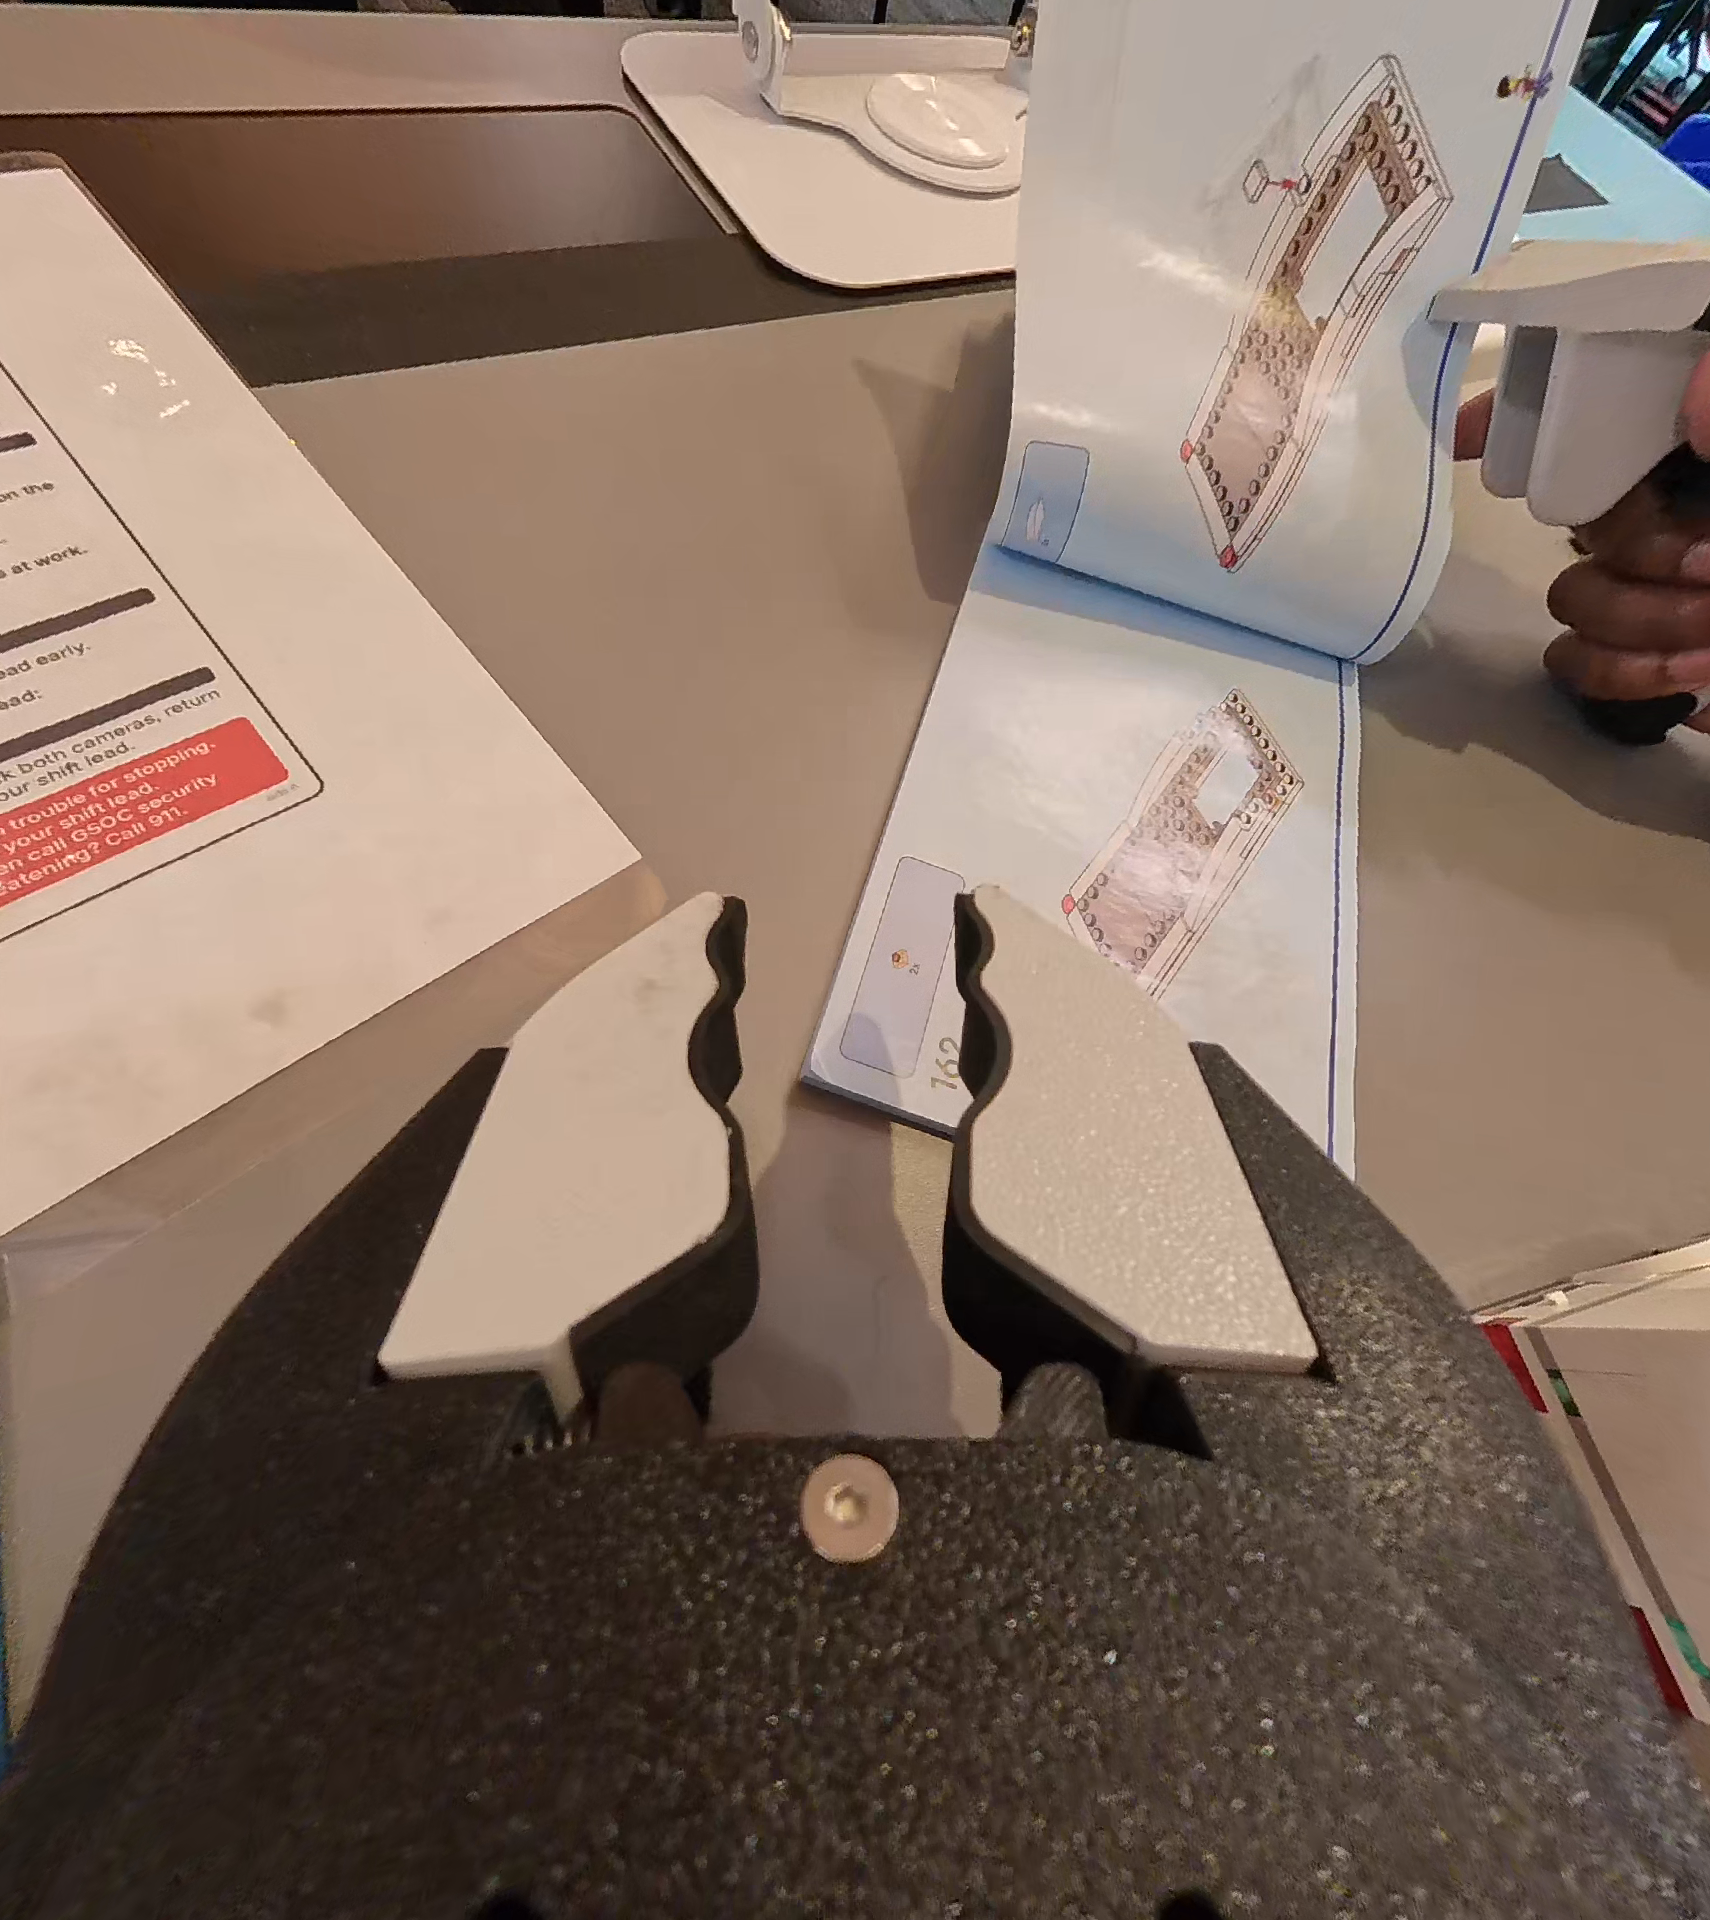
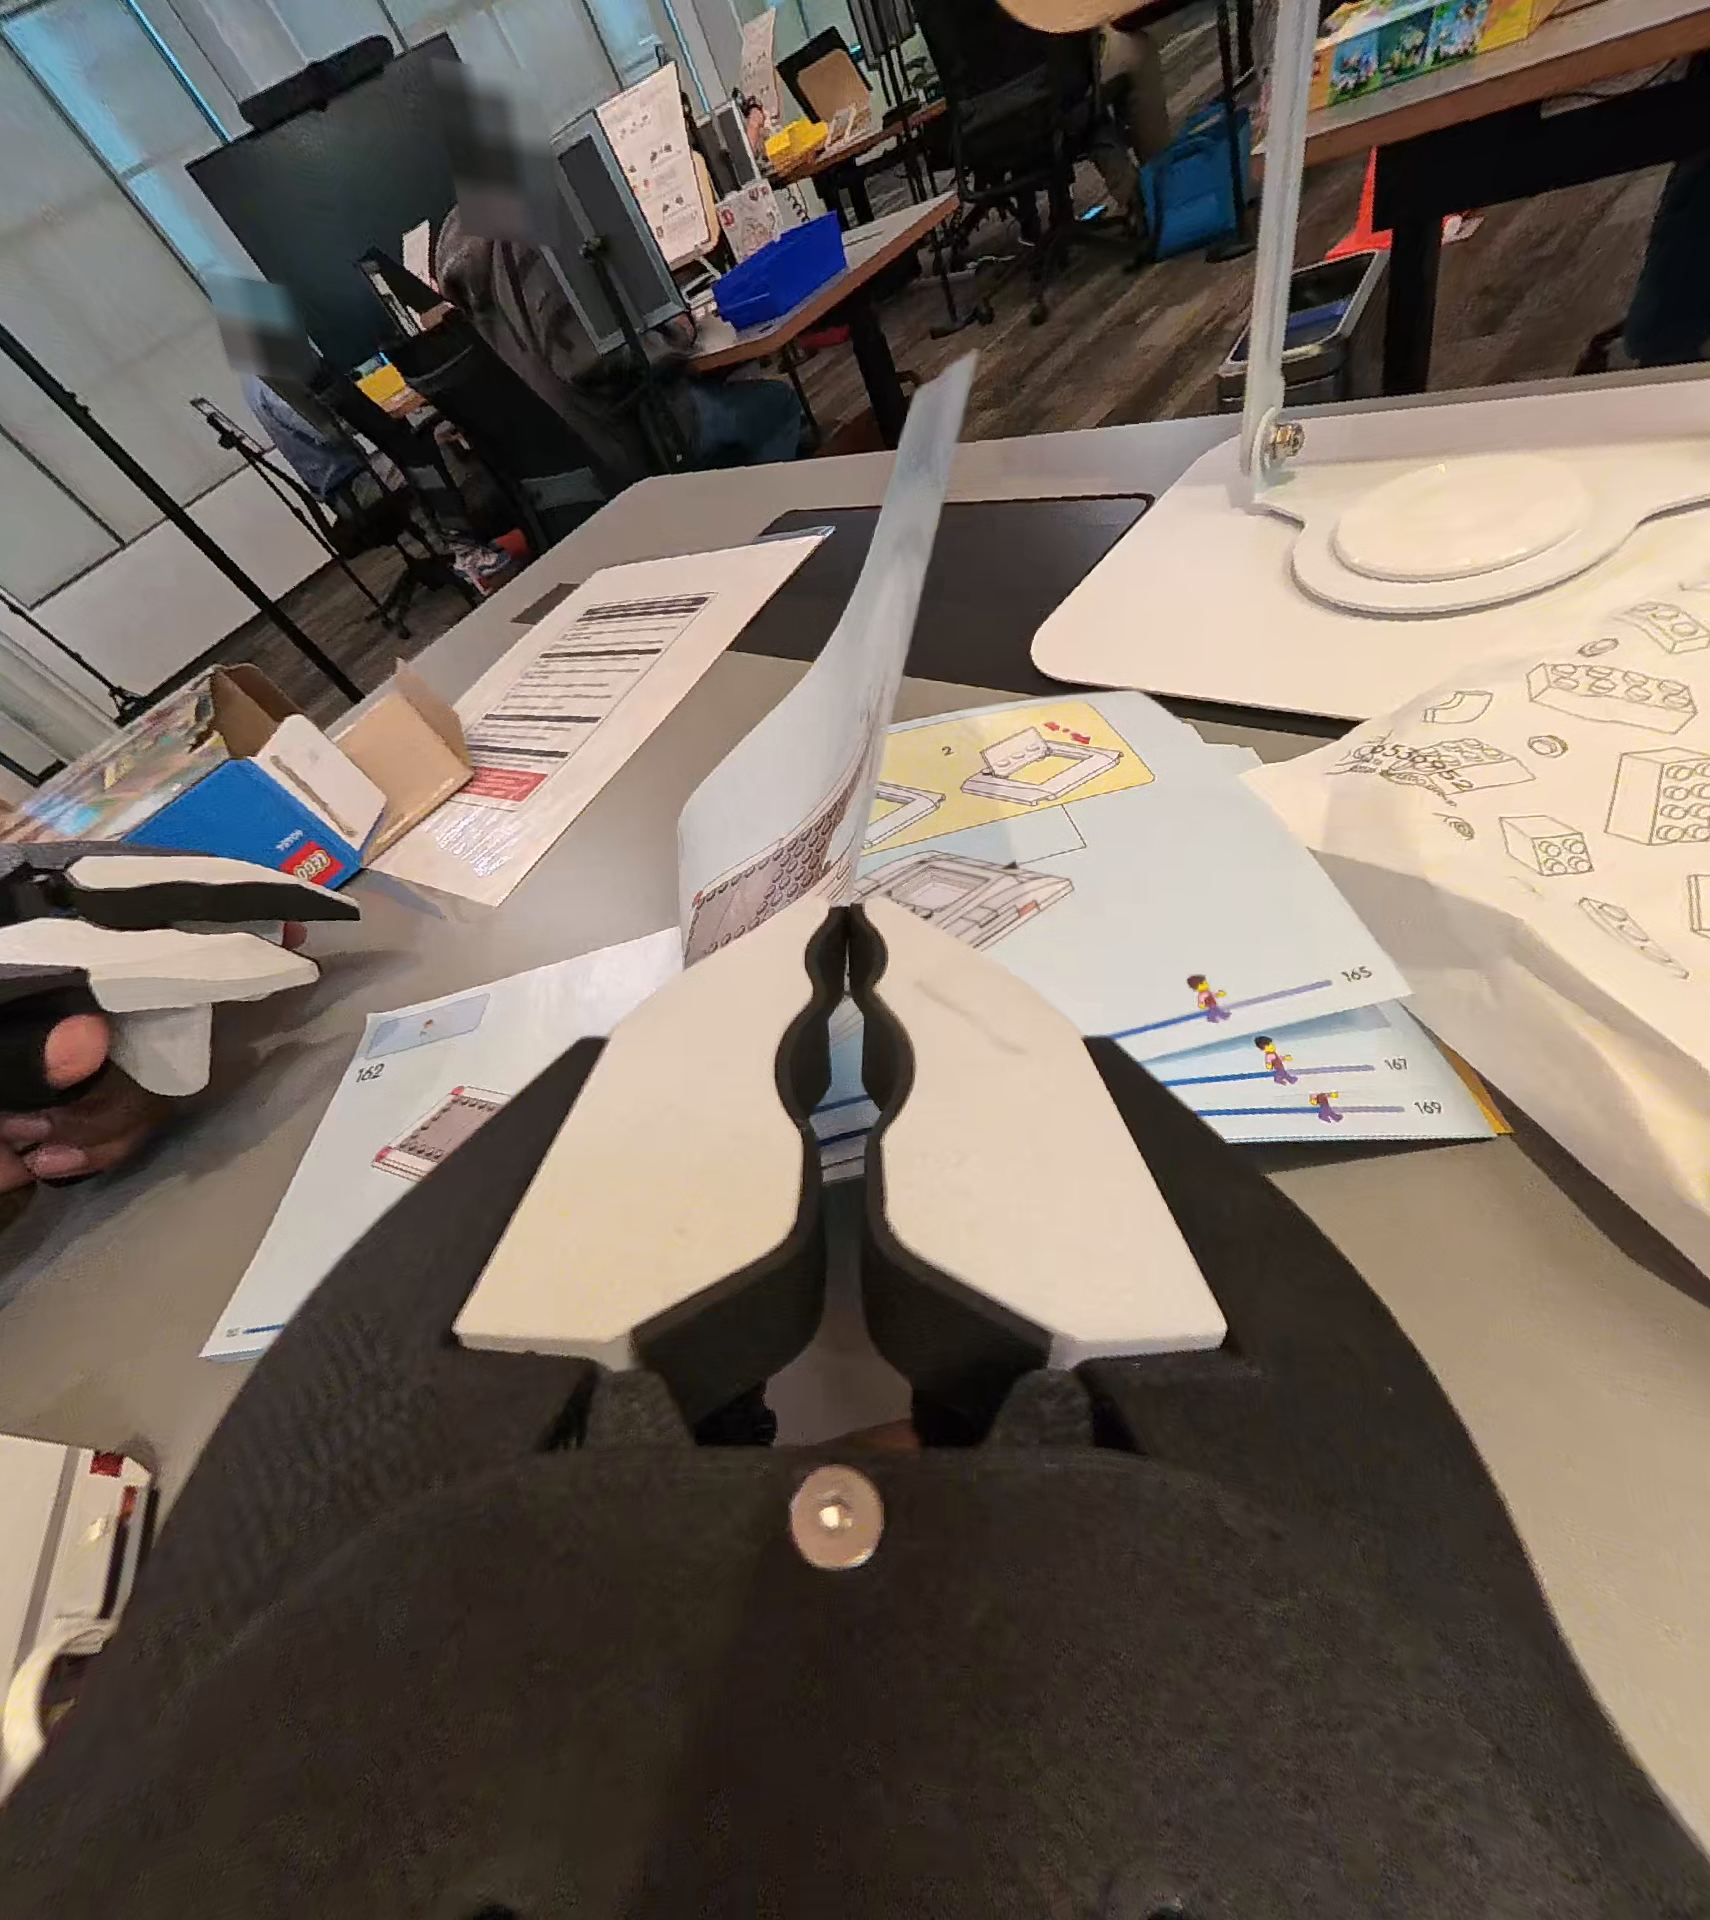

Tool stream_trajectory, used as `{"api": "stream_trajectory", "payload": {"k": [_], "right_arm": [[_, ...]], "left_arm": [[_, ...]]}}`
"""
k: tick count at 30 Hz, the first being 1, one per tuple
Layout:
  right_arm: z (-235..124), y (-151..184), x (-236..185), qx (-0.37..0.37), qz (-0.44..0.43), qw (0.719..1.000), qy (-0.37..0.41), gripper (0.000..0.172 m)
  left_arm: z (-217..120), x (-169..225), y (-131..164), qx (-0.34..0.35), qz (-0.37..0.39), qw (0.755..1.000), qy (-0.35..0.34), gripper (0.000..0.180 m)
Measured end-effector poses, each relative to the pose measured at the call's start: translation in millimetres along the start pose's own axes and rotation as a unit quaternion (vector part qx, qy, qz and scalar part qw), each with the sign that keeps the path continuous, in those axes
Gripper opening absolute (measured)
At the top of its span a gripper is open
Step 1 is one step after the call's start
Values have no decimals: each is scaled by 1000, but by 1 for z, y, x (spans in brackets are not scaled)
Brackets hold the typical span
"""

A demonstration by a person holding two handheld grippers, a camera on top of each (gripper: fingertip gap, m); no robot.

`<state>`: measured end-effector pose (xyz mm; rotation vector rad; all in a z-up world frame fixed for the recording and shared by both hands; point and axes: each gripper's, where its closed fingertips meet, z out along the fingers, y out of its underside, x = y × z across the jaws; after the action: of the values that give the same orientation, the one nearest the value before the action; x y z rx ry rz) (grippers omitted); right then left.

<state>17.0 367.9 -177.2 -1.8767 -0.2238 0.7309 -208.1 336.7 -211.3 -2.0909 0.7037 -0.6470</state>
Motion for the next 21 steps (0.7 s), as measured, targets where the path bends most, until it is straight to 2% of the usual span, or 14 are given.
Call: {"api": "stream_trajectory", "payload": {"k": [8, 13, 16, 21], "right_arm": [[-2, 0, 5, 0, -8, 1000, 17, 0], [-6, 5, 22, -30, -69, 993, 86, 5], [-12, 6, 37, -60, -144, 976, 150, 15], [-31, -9, 58, -78, -234, 938, 242, 26]], "left_arm": [[1, -2, 3, -7, 4, 1000, -7, 39], [3, -12, 14, -40, 4, 999, -34, 39], [3, -19, 19, -55, 9, 997, -52, 40], [0, -23, 15, -41, 15, 997, -59, 40]]}}
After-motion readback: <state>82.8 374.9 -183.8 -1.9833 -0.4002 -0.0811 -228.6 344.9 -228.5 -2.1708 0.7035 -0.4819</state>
